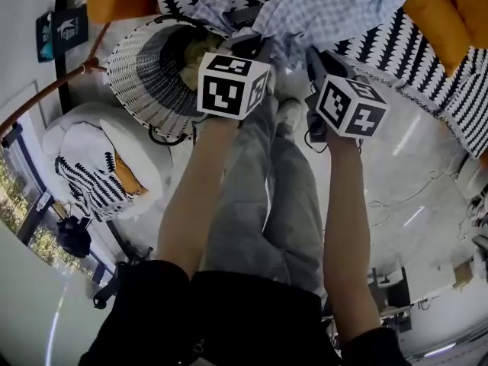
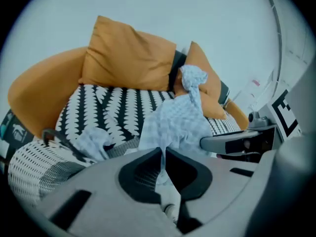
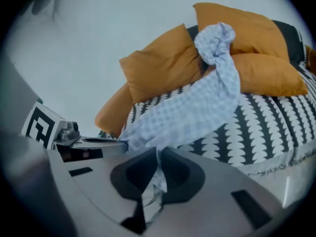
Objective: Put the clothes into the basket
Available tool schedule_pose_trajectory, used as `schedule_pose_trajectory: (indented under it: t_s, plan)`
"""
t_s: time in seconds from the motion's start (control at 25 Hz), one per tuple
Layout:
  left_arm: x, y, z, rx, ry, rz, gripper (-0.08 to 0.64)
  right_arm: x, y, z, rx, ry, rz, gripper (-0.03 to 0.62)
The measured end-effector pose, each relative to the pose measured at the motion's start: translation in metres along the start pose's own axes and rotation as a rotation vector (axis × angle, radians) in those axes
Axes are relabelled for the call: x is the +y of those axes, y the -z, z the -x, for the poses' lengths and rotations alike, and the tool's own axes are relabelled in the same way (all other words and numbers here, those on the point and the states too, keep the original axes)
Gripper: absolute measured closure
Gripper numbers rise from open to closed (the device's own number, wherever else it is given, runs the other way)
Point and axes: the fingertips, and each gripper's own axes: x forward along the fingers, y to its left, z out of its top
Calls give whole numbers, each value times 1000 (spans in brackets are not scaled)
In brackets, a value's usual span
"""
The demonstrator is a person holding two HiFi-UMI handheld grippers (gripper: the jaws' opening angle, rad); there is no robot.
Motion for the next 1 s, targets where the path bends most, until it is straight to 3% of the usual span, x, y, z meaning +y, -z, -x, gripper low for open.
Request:
schedule_pose_trajectory:
  t_s: [0.2,0.52,0.76,1.0]
  plan:
    - [13,-3,86,-192,-104,97,537,90,-17,32,-49,-153,170,565]
    - [61,36,226,-398,-298,245,537,232,-9,49,-35,-368,364,565]
    - [102,106,321,-494,-486,381,537,337,46,45,53,-541,493,565]
    - [125,184,395,-521,-646,499,537,428,119,47,139,-693,555,565]
